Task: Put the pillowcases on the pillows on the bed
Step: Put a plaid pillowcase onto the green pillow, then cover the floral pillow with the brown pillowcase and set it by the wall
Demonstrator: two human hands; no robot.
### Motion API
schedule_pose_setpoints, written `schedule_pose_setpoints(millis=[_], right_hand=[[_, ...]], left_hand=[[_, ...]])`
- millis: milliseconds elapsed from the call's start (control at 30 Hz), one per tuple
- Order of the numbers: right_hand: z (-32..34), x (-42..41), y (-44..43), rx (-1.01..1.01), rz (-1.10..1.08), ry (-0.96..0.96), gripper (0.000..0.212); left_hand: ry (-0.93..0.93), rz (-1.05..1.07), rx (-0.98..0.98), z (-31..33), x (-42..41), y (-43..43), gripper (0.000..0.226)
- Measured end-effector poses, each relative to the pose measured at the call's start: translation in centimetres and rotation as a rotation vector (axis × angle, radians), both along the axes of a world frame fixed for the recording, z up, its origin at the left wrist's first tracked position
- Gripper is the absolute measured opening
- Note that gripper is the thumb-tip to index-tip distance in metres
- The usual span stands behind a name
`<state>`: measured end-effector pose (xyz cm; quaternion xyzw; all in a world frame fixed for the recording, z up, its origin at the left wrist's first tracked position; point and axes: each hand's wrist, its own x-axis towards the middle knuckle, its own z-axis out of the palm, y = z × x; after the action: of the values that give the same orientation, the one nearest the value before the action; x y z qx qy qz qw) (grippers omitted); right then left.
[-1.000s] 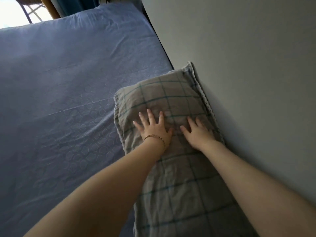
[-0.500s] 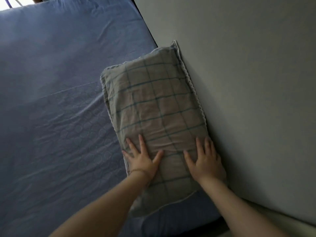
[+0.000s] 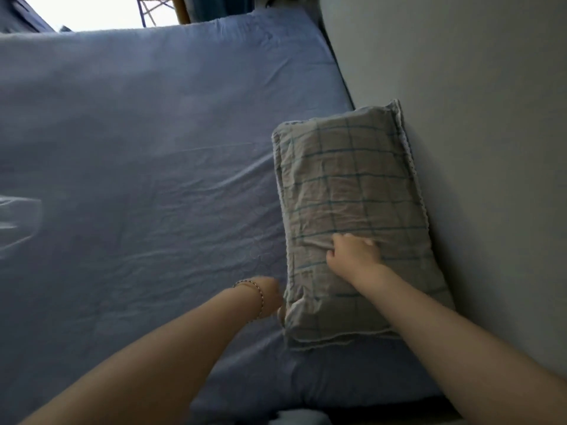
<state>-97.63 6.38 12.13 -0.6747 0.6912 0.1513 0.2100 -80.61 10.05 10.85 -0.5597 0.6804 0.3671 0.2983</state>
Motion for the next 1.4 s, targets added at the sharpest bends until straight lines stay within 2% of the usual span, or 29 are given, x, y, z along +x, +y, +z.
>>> schedule_pose_setpoints(millis=[133, 267, 567, 767, 933, 1067, 1233, 1300, 1400], right_hand=[[1.0, 12.4, 1.7, 0.071, 0.196, -0.166, 0.033], [1.8, 24.3, 5.2, 0.118, 0.357, -0.231, 0.032], [2.5, 49.1, 13.3, 0.202, 0.566, -0.155, 0.031], [1.7, 59.4, 13.4, 0.202, 0.583, -0.148, 0.028], [-1.1, 66.7, 10.2, 0.196, 0.525, -0.185, 0.028], [-2.8, 72.5, 7.8, 0.266, 0.43, -0.237, 0.027], [-4.5, 80.1, 4.9, 0.339, 0.362, -0.308, 0.03], [-5.6, 83.3, 3.5, 0.402, 0.243, -0.392, 0.032], [-7.2, 87.3, 1.1, 0.42, -0.116, -0.661, 0.034]], left_hand=[[0.05, 0.184, -0.092, 1.7, 7.5, 1.4, 0.036], [0.039, 0.359, -0.135, 2.4, 19.0, 5.7, 0.035], [0.015, 0.709, -0.265, 4.5, 48.1, 18.7, 0.031], [-0.007, 0.806, -0.321, 5.3, 61.2, 21.0, 0.03], [-0.052, 0.778, -0.322, 4.1, 69.1, 19.2, 0.029], [-0.095, 0.696, -0.207, 3.1, 74.6, 17.6, 0.03], [-0.041, 0.815, -0.209, 0.3, 81.1, 15.6, 0.028], [-0.008, 0.861, -0.18, -1.2, 83.4, 15.1, 0.028], [0.01, 0.844, -0.135, -3.3, 86.8, 14.1, 0.028]])
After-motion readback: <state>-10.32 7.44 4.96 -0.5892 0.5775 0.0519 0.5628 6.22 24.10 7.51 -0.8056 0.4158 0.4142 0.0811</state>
